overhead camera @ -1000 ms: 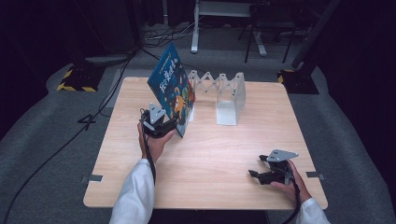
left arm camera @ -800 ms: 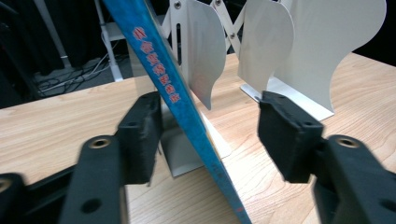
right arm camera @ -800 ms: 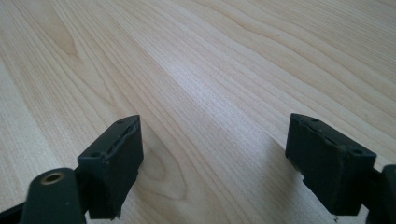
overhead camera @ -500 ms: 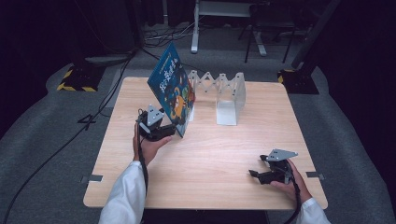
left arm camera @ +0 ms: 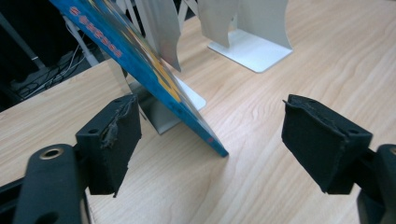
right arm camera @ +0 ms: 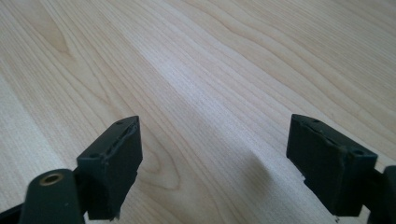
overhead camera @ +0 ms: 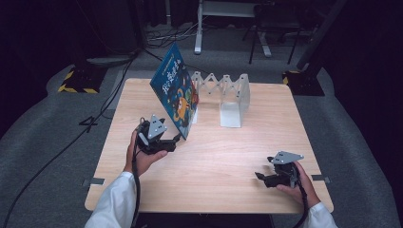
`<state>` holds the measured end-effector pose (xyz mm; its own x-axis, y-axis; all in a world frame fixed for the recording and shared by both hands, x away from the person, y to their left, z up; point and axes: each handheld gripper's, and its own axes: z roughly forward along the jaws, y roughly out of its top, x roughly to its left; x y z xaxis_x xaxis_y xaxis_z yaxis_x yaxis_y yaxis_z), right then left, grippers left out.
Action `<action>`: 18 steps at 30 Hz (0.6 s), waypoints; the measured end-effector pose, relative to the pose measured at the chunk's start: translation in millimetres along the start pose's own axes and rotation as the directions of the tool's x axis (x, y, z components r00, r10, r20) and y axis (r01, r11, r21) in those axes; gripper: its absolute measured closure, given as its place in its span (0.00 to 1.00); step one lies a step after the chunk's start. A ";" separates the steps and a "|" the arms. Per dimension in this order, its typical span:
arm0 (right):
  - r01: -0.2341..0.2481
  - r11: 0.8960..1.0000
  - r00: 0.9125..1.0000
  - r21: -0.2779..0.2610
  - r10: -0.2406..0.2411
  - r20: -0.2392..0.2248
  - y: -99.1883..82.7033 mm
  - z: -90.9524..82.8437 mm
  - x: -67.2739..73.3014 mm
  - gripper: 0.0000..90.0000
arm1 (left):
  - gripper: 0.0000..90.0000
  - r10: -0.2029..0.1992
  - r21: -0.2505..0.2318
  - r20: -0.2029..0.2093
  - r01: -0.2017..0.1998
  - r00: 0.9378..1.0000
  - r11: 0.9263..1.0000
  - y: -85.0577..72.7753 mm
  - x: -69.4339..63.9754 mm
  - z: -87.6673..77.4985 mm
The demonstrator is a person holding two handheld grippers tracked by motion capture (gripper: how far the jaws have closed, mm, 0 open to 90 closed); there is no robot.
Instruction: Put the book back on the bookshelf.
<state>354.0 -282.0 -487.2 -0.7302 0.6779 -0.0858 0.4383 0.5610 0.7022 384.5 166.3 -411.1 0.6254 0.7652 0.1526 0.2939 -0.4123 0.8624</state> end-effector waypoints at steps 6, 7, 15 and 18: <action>0.025 1.000 1.000 0.007 -0.025 0.018 4.1 -5.3 2.8 0.21 | 0.21 0.068 0.047 0.022 -0.069 0.997 0.996 -4.9 -8.0 -9.1; 0.024 1.000 0.999 0.008 -0.024 0.021 4.6 -6.3 3.3 0.21 | 0.21 0.068 0.047 0.022 -0.069 0.997 0.996 -4.9 -8.0 -9.1; 0.042 0.999 0.998 0.030 -0.044 0.046 1.2 -10.3 3.7 0.21 | 0.20 0.126 0.115 0.030 -0.129 0.992 0.985 -18.9 -16.8 -19.7; 0.043 0.998 0.998 0.037 -0.045 0.050 -0.6 -12.1 2.8 0.21 | 0.20 0.148 0.136 0.032 -0.151 0.988 0.979 -25.4 -17.2 -23.7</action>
<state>345.4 -286.2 -479.3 -0.7223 0.6746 -0.1522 0.4253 0.6068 0.6715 349.1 175.4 -424.2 0.6847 0.6795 0.2636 0.2912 -0.5866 0.7557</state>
